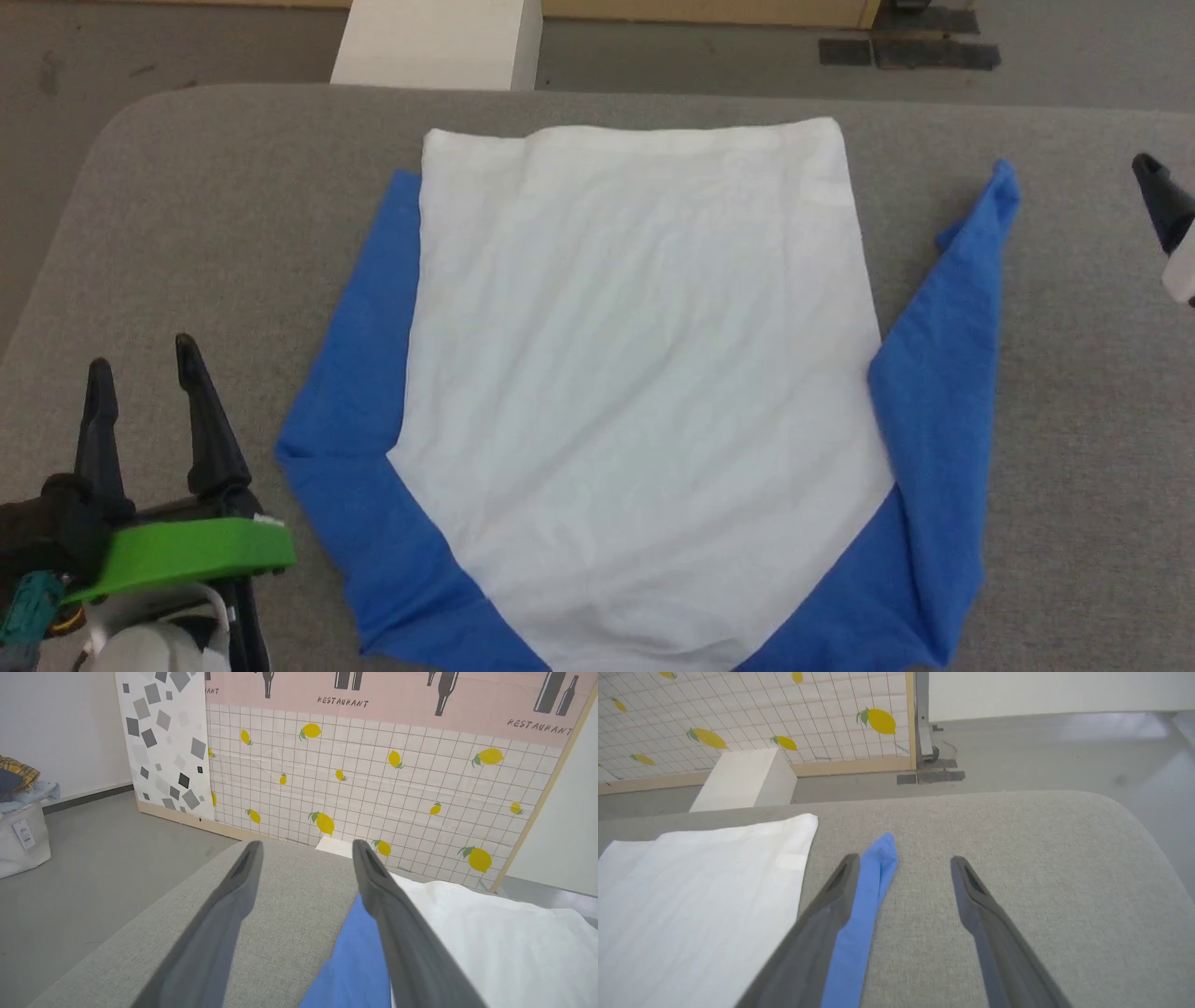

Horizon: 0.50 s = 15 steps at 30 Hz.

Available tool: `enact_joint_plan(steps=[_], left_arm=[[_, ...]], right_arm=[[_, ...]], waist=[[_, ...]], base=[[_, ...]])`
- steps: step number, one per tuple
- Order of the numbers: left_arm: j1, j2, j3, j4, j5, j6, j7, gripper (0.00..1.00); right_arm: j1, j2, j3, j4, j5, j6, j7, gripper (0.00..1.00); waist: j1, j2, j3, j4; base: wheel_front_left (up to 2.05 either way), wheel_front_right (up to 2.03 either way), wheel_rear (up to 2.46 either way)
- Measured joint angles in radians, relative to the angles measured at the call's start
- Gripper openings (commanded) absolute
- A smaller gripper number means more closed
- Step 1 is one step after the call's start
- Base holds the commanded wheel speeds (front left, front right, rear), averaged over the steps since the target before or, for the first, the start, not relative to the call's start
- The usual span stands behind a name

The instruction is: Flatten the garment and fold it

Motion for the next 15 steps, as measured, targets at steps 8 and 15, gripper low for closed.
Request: enact_joint_plan(steps=[8, 15], left_arm=[[-0.076, -0.083, 0.001, -0.026, 0.092, -0.046, -0.013, 1.0], [-0.102, -0.148, 0.014, -0.034, 0.146, -0.099, -0.013, 1.0]], right_arm=[[-0.199, 0.001, -0.007, 0.211, -0.127, 0.0, 0.067, 1.0], [-0.3, 0.002, -0.021, 0.306, -0.213, 0.0, 0.068, 1.0]], waist=[[0.0001, 0.0, 0.129, 0.034], [0.0001, 0.0, 0.223, 0.07]], base=[[0.0, 0.0, 0.0], [0.0, 0.0, 0.0]])
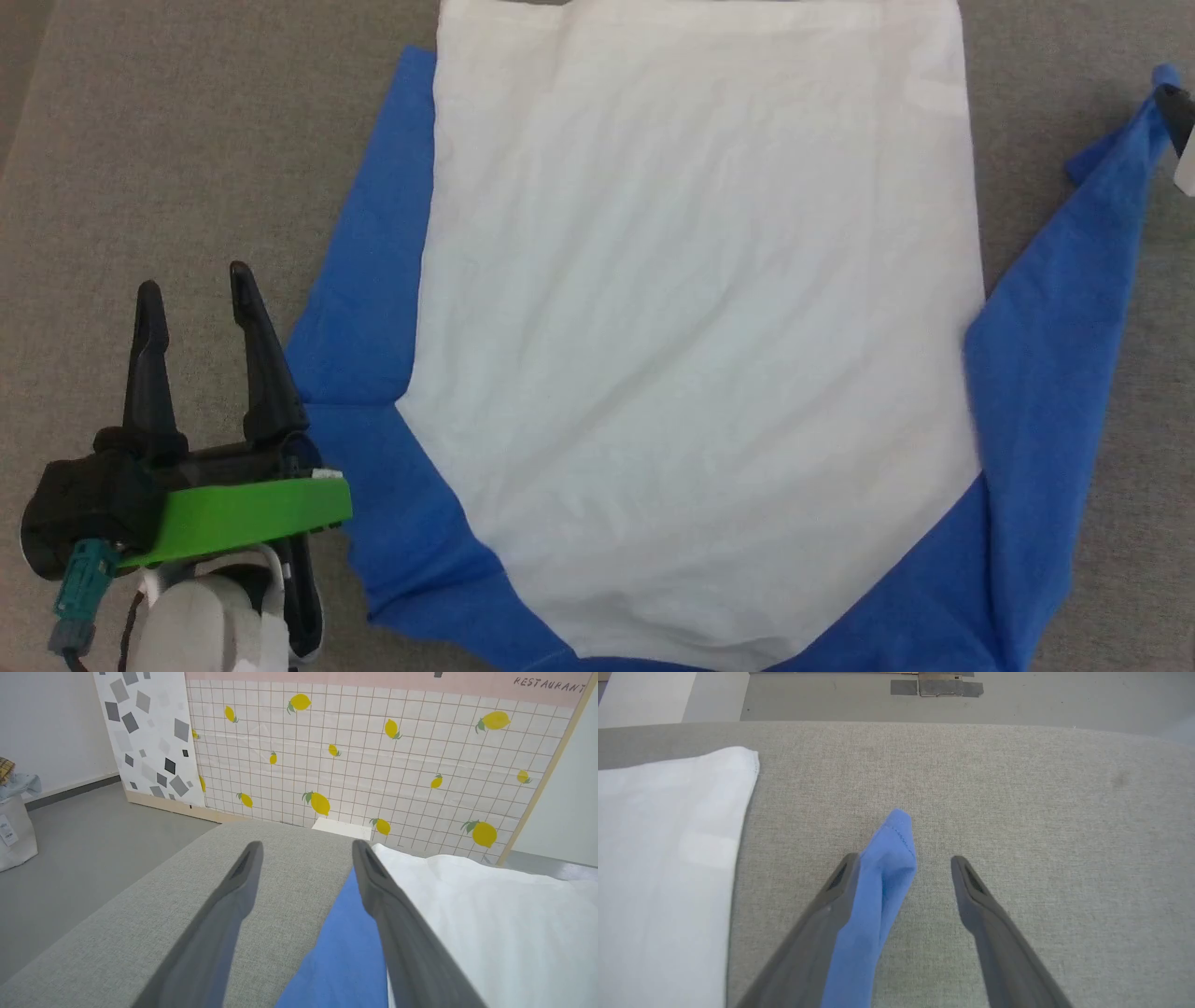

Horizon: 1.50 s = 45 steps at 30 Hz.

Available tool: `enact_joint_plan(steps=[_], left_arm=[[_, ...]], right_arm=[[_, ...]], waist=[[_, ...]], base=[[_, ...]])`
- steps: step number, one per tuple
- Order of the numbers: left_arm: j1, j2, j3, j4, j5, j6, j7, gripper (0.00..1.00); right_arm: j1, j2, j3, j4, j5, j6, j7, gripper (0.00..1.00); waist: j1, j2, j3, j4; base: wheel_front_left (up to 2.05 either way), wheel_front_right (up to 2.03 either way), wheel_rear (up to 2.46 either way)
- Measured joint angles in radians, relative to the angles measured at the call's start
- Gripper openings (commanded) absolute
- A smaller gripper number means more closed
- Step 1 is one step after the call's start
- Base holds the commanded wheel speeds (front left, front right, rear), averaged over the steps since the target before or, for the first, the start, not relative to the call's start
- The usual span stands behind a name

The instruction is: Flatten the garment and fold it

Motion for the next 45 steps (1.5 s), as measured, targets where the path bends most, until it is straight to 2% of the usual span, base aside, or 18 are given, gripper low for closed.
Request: enact_joint_plan(steps=[8, 10, 11, 19, 23, 28, 33, 38, 42, 45], left_arm=[[-0.014, -0.04, 0.018, 0.009, 0.029, -0.044, 0.0, 1.0], [-0.016, -0.047, 0.023, 0.012, 0.043, -0.048, 0.0, 1.0], [-0.016, -0.051, 0.026, 0.014, 0.046, -0.053, 0.0, 1.0], [-0.017, -0.062, 0.041, 0.039, 0.054, -0.072, 0.0, 1.0], [-0.014, -0.065, 0.054, 0.056, 0.054, -0.081, 0.0, 1.0], [0.02, -0.067, 0.08, 0.064, 0.054, -0.089, 0.0, 1.0], [0.074, -0.067, 0.099, 0.065, 0.054, -0.096, 0.0, 1.0], [0.112, -0.068, 0.113, 0.063, 0.054, -0.097, 0.0, 1.0], [0.124, -0.068, 0.117, 0.061, 0.054, -0.101, 0.0, 1.0], [0.126, -0.068, 0.114, 0.06, 0.054, -0.106, 0.0, 1.0]], right_arm=[[-0.035, 0.003, 0.016, 0.08, -0.051, 0.0, -0.008, 1.0], [-0.038, 0.003, 0.012, 0.095, -0.054, 0.0, -0.008, 0.2], [-0.04, 0.003, 0.009, 0.1, -0.054, 0.0, -0.008, 0.0], [-0.045, 0.007, -0.001, 0.119, -0.012, 0.0, -0.1, 0.0], [-0.021, -0.011, 0.05, 0.077, 0.07, 0.0, -0.172, 0.0], [0.097, -0.027, 0.125, -0.056, 0.236, 0.0, -0.206, 0.0], [0.223, -0.04, 0.234, -0.297, 0.366, 0.0, -0.151, 0.0], [0.339, -0.049, 0.389, -0.539, 0.486, 0.0, -0.019, 0.0], [0.392, -0.029, 0.526, -0.625, 0.548, 0.0, 0.066, 0.0], [0.411, -0.002, 0.632, -0.625, 0.573, 0.0, 0.091, 0.0]], waist=[[0.0, 0.0, 0.065, 0.033], [0.0, 0.0, 0.067, 0.036], [0.0, 0.0, 0.065, 0.036], [-0.0001, 0.0, 0.018, 0.024], [-0.0001, 0.0, -0.027, 0.018], [-0.0001, 0.0, -0.102, 0.005], [-0.0002, 0.0, -0.181, -0.012], [-0.0003, 0.0001, -0.256, -0.029], [-0.0003, 0.0, -0.303, -0.04], [-0.0003, 0.0, -0.327, -0.04]], base=[[0.0, 0.0, 0.0], [0.0, 0.0, 0.0], [0.0, 0.0, 0.0], [0.0, 0.0, 0.0], [0.0, 0.0, 0.0], [0.0, 0.0, 0.0], [0.0, 0.0, 0.0], [0.0, 0.0, 0.0], [0.0, 0.0, 0.0], [0.0, 0.0, 0.0]])
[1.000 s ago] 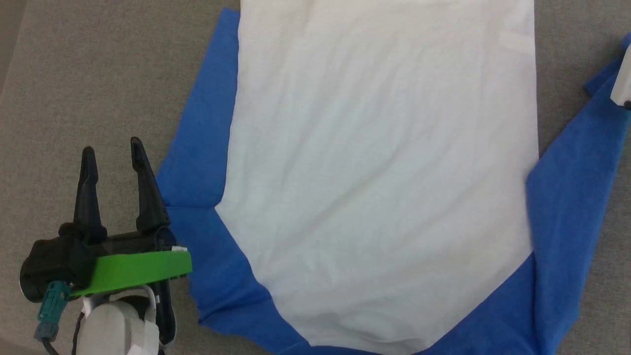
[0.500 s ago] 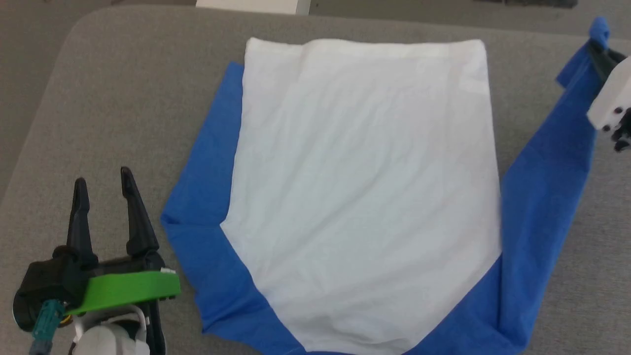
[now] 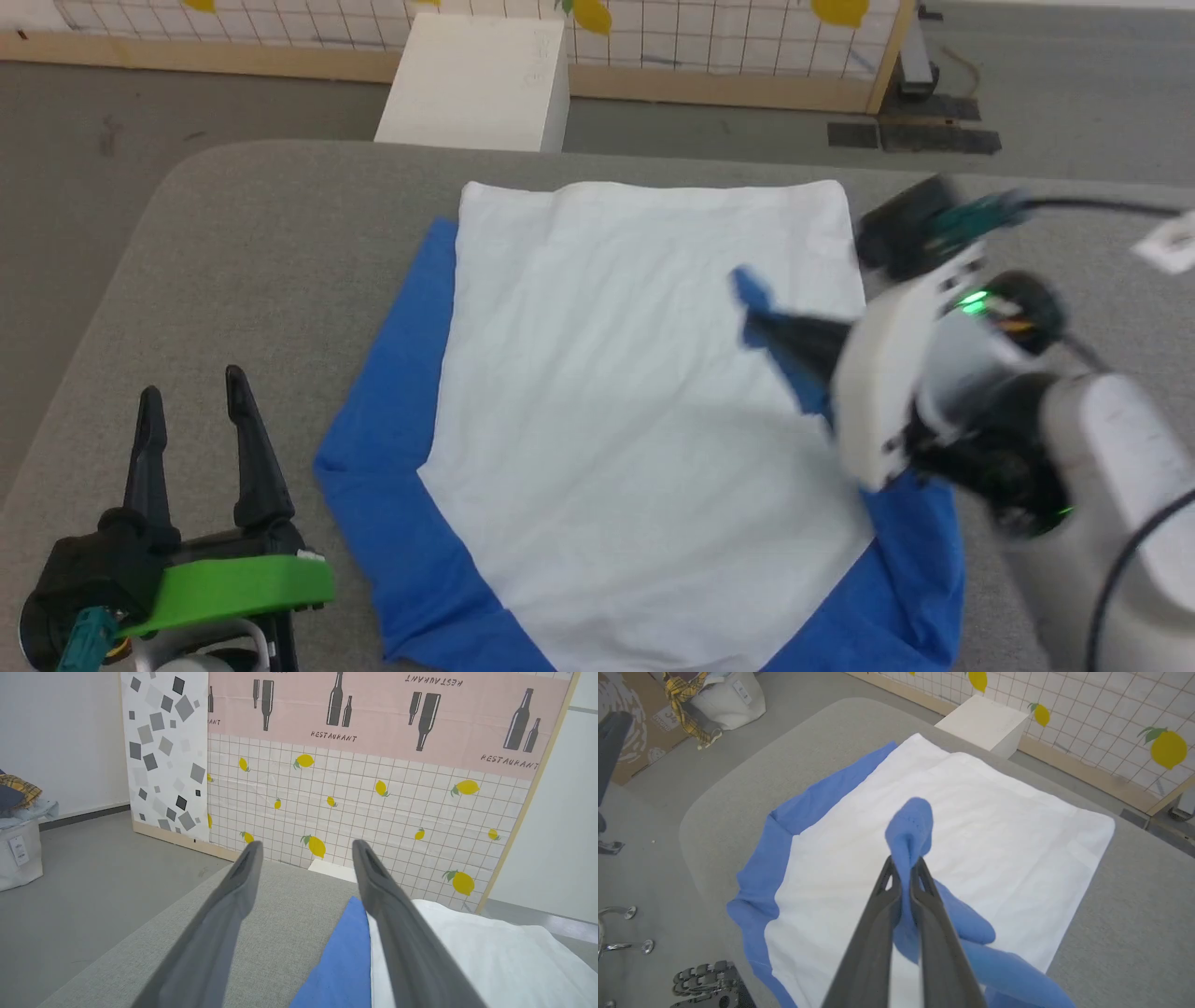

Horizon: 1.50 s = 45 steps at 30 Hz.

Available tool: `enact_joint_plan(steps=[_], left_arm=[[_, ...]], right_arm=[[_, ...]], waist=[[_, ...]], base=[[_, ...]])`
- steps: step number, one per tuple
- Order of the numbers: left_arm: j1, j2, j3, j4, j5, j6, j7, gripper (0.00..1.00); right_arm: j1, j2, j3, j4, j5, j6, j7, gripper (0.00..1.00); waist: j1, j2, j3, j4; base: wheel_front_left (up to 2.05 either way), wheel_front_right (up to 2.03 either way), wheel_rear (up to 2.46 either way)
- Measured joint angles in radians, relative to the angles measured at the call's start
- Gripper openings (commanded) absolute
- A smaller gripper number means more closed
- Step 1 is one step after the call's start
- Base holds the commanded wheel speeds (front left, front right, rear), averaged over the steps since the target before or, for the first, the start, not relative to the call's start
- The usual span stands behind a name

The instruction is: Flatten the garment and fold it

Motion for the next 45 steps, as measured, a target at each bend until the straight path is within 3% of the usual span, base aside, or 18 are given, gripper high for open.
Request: enact_joint_plan(steps=[9, 17, 18, 19, 20, 22, 26, 30, 38, 45], left_arm=[[0.003, -0.001, -0.019, 0.003, -0.008, -0.003, 0.0, 1.0], [0.006, -0.001, -0.028, 0.014, -0.013, -0.003, -0.001, 1.0], [0.008, -0.001, -0.029, 0.014, -0.013, -0.003, -0.001, 1.0], [0.01, -0.001, -0.029, 0.015, -0.014, -0.002, -0.001, 1.0], [0.011, -0.001, -0.029, 0.015, -0.014, -0.002, -0.001, 1.0], [0.015, -0.001, -0.028, 0.017, -0.014, -0.002, -0.001, 1.0], [0.023, -0.001, -0.022, 0.021, -0.014, 0.005, -0.001, 1.0], [0.025, -0.002, -0.014, 0.026, -0.015, 0.009, -0.001, 1.0], [0.03, -0.002, -0.01, 0.047, -0.015, 0.005, -0.001, 1.0], [0.016, -0.001, 0.001, 0.067, -0.058, 0.01, 0.022, 1.0]], right_arm=[[0.006, 0.116, 0.263, 0.155, 0.05, 0.0, -0.039, 0.0], [0.011, 0.121, 0.432, 0.314, 0.099, 0.0, -0.045, 0.0], [0.012, 0.118, 0.443, 0.327, 0.109, 0.0, -0.045, 0.09], [0.012, 0.114, 0.453, 0.334, 0.118, 0.0, -0.045, 0.89], [0.012, 0.109, 0.46, 0.342, 0.132, 0.0, -0.043, 1.0], [0.017, 0.105, 0.447, 0.352, 0.162, 0.0, -0.05, 1.0], [0.015, 0.109, 0.352, 0.334, 0.221, 0.0, -0.133, 1.0], [-0.011, 0.1, 0.174, 0.311, 0.229, 0.0, -0.249, 1.0], [-0.003, 0.056, -0.269, 0.3, 0.041, 0.0, -0.462, 1.0], [0.089, 0.127, -0.497, 0.235, -0.105, 0.0, -0.467, 1.0]], waist=[[0.0, 0.0, -0.007, 0.05], [0.0, 0.0, -0.003, 0.098], [0.0, 0.0, -0.002, 0.1], [0.0, 0.0, -0.001, 0.1], [0.0, 0.0, -0.001, 0.099], [0.0, 0.0, -0.002, 0.095], [0.0, 0.0, -0.008, 0.078], [0.0, 0.0, -0.02, 0.054], [0.0, 0.0, -0.038, -0.005], [0.0, 0.0, -0.022, -0.057]], base=[[0.0, 0.0, 0.0], [0.0, 0.0, 0.0], [0.0, 0.0, 0.0], [0.0, 0.0, 0.0], [0.0, 0.0, 0.0], [0.0, 0.0, 0.0], [0.0, 0.0, 0.0], [0.0, 0.0, 0.0], [0.0, 0.0, 0.0], [0.0, 0.0, 0.0]])
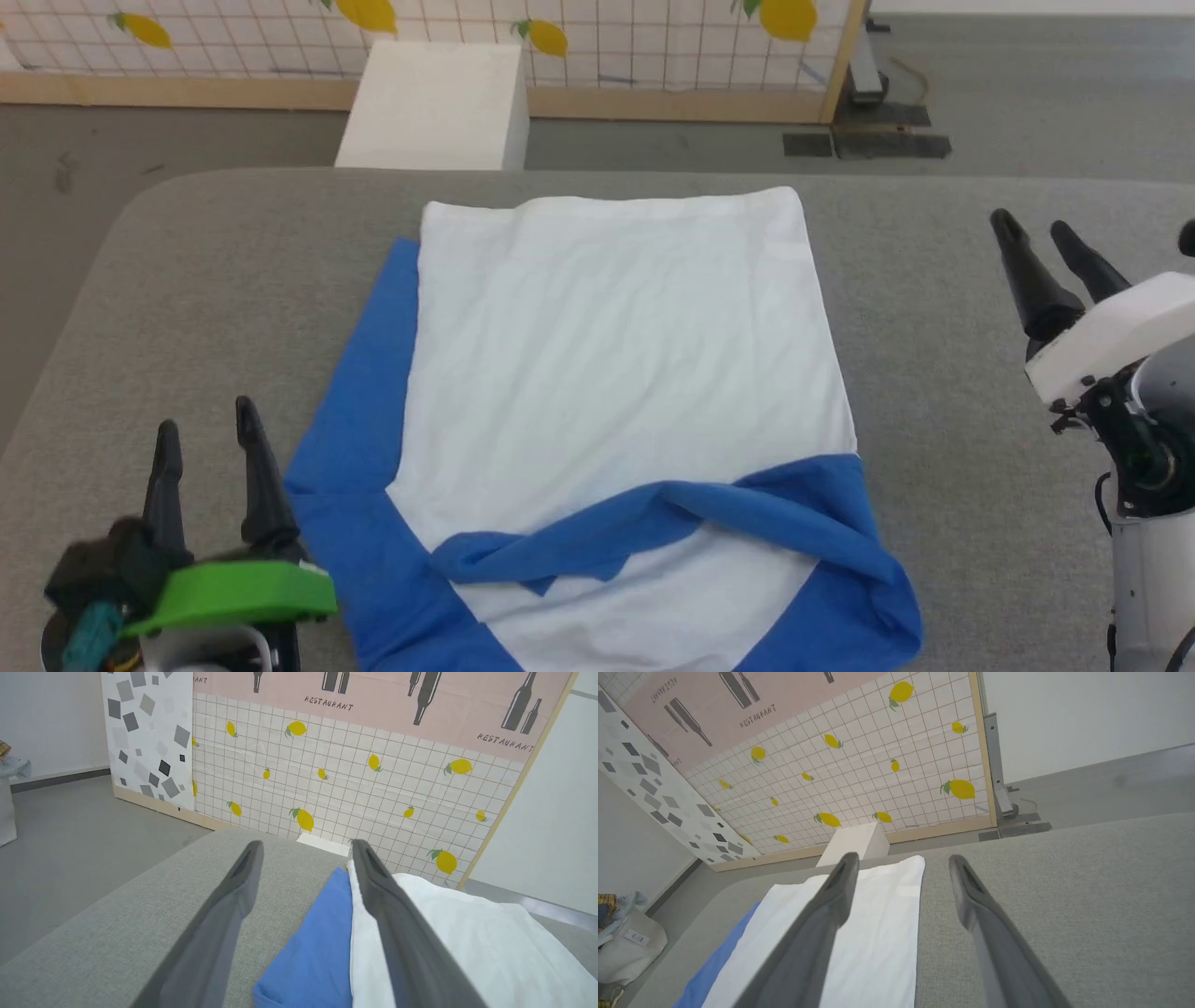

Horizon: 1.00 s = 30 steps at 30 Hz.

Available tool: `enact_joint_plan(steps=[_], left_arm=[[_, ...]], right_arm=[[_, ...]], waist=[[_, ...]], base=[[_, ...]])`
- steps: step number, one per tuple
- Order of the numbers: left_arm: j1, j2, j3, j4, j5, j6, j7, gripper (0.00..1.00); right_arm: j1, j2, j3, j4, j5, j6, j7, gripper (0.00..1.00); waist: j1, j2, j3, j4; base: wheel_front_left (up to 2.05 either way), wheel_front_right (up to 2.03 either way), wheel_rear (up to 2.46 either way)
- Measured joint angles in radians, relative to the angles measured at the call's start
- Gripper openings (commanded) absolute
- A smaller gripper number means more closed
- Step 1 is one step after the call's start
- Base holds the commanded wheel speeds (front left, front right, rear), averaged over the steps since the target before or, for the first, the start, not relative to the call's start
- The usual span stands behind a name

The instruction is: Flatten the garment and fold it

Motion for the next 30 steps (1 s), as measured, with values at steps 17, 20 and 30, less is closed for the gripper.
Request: enact_joint_plan(steps=[17, 20, 30], left_arm=[[-0.736, 0.255, -0.06, 0.339, -0.093, -0.096, 0.645, 1.0], [-0.827, 0.273, -0.079, 0.398, -0.11, -0.092, 0.779, 1.0], [-0.975, 0.317, -0.173, 0.501, -0.067, -0.031, 1.143, 1.0]], right_arm=[[-0.016, 0.052, -0.122, -0.204, -0.045, 0.0, 0.105, 1.0], [-0.031, 0.053, -0.108, -0.213, -0.044, 0.0, 0.111, 1.0], [-0.044, 0.036, -0.107, -0.259, -0.028, 0.0, 0.122, 1.0]], waist=[[0.0002, 0.0, 0.227, -0.045], [0.0001, 0.0, 0.27, -0.058], [0.0002, 0.0, 0.404, -0.091]], base=[[0.0, 0.0, 0.0], [0.0, 0.0, 0.0], [0.0, 0.0, 0.0]])
